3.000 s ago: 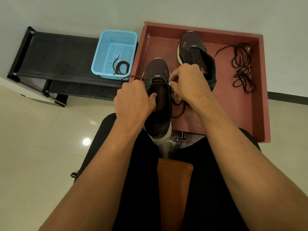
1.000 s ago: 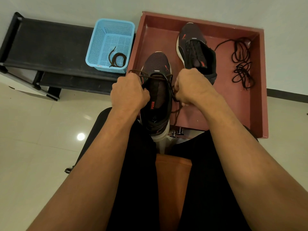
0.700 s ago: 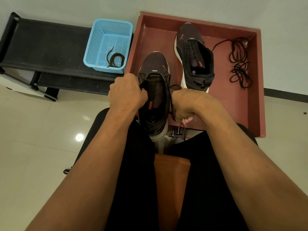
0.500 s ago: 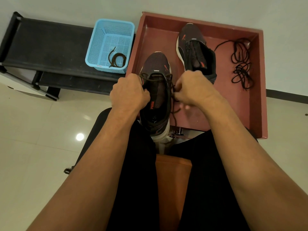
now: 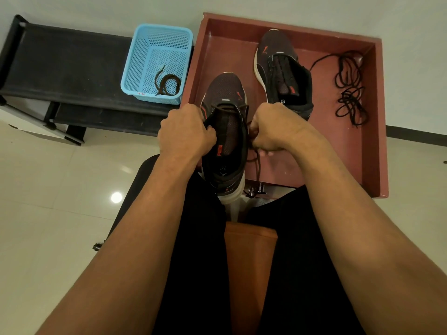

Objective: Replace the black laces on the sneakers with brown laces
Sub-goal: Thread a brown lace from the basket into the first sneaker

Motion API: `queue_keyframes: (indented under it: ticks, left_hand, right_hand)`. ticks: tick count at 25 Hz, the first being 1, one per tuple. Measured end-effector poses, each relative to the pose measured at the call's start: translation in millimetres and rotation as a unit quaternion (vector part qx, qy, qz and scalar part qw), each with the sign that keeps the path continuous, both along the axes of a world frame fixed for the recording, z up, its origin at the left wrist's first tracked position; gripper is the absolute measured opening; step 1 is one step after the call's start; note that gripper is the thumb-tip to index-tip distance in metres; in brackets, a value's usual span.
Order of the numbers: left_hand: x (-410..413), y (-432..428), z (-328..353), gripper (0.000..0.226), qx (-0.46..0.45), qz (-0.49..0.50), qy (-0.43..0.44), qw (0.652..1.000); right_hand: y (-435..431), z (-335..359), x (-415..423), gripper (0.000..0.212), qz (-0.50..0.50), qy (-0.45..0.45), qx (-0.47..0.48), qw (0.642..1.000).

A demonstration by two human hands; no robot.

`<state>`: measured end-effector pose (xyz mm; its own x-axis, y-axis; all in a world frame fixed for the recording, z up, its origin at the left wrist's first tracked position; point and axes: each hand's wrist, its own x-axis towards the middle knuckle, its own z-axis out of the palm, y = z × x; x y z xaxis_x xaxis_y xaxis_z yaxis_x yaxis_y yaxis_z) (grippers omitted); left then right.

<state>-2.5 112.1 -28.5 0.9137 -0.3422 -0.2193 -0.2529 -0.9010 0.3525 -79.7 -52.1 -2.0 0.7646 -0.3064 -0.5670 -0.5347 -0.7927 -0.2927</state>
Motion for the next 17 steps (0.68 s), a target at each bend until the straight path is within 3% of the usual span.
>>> queue_keyframes:
  ticks: [6,8,12,17]
  left_hand:
    - [-3,0,6,0.023,0.003,-0.012,0.011,1.0]
    - [-4,-1,7,0.024,0.004,-0.013,0.009,1.0]
    - [-5,0,9,0.022,0.003,-0.012,0.003,1.0]
    - [-5,1,10,0.022,0.007,-0.004,0.003,1.0]
  right_hand:
    - [-9,-8,8,0.02,-0.108,-0.2,-0.012,0.974]
    - [-6,-12,15,0.024,-0.097,-0.212,-0.029,0.972]
    - [0,-15,22,0.01,-0.098,-0.203,-0.051,0.973]
    - [-12,10,12,0.018,-0.111,-0.234,0.032,0.965]
